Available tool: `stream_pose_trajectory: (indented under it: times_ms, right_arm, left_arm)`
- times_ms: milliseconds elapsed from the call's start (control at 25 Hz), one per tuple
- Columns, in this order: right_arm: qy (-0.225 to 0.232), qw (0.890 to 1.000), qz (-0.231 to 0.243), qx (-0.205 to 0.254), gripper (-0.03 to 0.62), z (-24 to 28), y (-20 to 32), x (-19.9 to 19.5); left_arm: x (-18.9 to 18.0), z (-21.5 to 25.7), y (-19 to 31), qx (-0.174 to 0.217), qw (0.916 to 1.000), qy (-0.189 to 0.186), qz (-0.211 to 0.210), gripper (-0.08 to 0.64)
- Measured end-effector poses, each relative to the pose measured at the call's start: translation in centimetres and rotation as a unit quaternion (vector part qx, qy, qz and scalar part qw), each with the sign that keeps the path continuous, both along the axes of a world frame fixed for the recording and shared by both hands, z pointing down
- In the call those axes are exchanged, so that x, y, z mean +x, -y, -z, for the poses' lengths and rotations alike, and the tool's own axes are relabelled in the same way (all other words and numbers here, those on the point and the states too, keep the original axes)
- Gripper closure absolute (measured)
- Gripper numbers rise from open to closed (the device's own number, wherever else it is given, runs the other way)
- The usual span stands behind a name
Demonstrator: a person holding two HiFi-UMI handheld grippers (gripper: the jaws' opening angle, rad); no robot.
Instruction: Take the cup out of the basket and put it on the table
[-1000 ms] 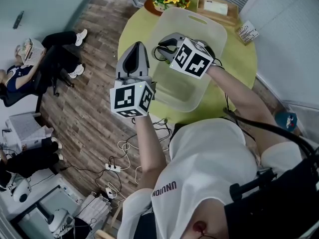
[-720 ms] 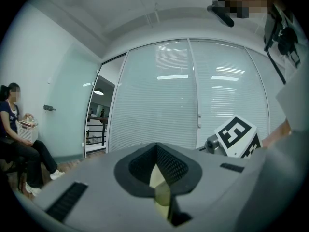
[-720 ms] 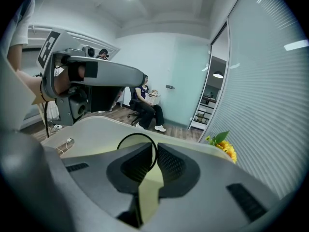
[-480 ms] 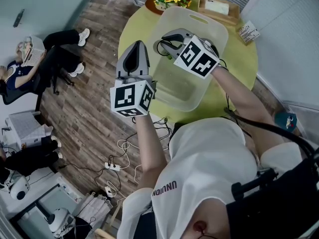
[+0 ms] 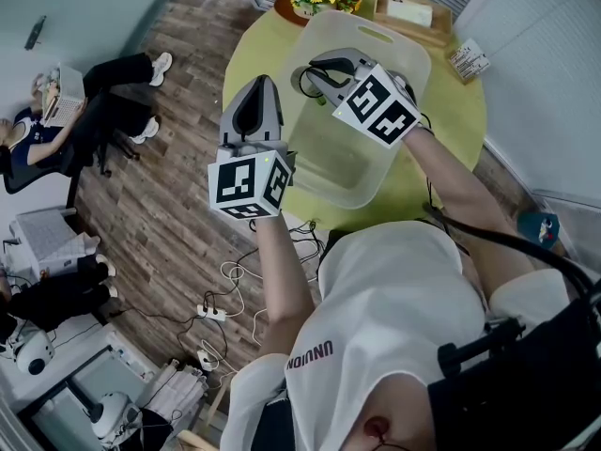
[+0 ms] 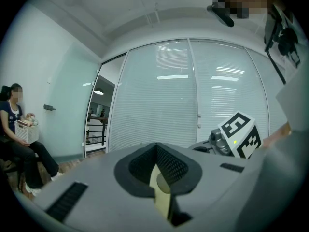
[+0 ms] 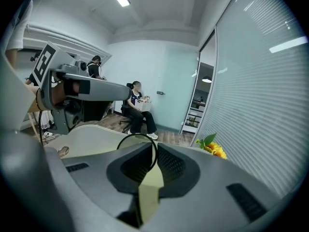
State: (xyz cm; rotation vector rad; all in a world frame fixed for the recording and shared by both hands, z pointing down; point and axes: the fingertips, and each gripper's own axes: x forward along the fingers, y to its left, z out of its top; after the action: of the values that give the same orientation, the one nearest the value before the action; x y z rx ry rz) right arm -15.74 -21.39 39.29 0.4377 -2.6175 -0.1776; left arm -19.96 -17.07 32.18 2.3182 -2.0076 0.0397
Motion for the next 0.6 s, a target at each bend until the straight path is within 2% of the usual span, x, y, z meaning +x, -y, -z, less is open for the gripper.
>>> stream_pose_trajectory:
  times_ms: [600]
  right_arm:
    - [0.035,0.999,-0.034,0.008,0.546,1.7,0.7,1.1]
  left_arm:
    - [0.0,0.1,-0.2,0.001,1.0,-0.002,0.0,0.548]
